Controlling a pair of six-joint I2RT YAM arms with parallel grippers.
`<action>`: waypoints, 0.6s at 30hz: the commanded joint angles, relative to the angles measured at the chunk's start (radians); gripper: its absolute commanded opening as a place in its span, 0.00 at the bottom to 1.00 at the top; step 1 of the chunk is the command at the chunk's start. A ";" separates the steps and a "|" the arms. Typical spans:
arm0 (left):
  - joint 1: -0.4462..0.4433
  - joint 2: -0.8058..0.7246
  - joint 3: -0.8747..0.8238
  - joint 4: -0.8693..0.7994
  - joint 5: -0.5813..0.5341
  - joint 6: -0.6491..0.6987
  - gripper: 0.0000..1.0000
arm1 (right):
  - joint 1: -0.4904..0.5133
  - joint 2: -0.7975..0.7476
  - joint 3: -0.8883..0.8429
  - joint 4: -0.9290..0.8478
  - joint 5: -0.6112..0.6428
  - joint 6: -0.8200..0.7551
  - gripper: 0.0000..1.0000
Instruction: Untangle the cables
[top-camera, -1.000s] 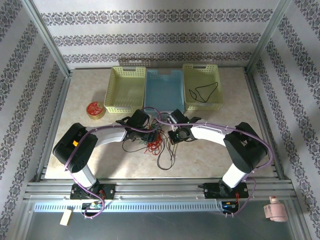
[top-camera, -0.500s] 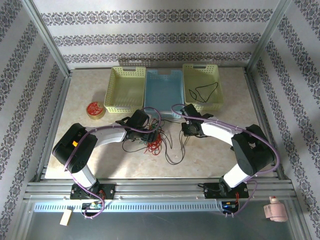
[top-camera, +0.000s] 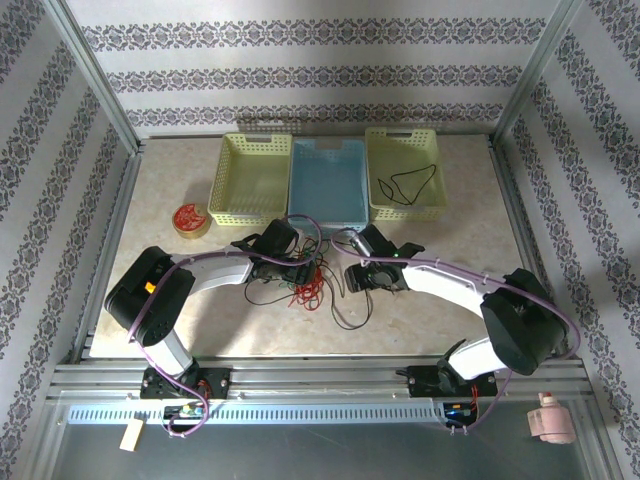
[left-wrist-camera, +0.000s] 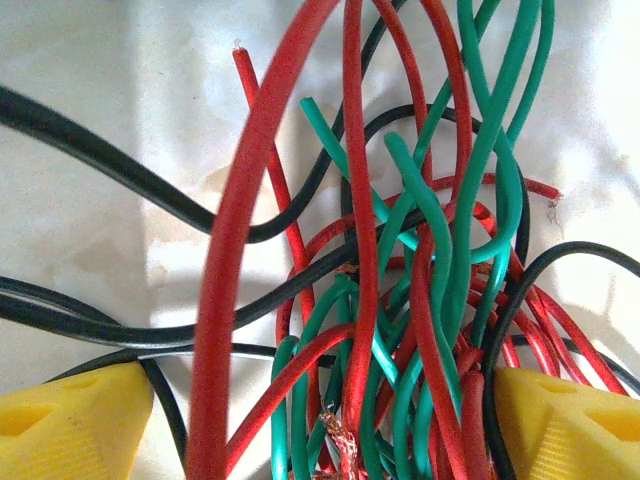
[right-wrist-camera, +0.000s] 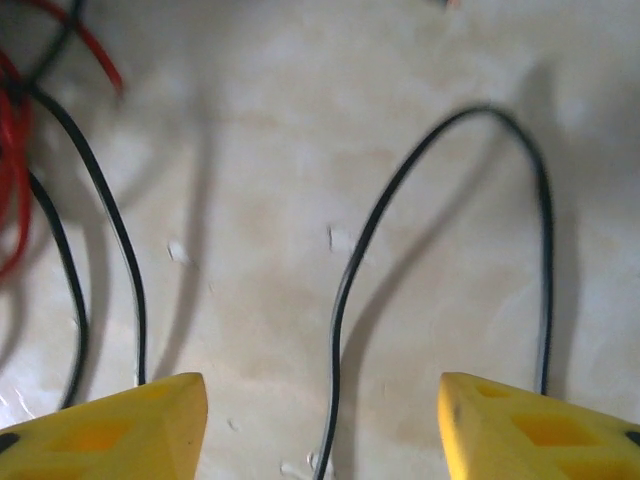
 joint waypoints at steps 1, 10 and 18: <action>-0.008 0.018 -0.010 -0.054 -0.024 0.023 0.89 | 0.014 -0.021 -0.032 -0.049 -0.120 -0.017 0.76; -0.008 0.029 -0.004 -0.057 -0.013 0.030 0.95 | 0.096 0.052 -0.013 -0.050 -0.210 -0.059 0.93; -0.014 0.031 -0.009 -0.054 -0.008 0.031 1.00 | 0.182 0.184 0.092 -0.138 -0.143 -0.101 0.94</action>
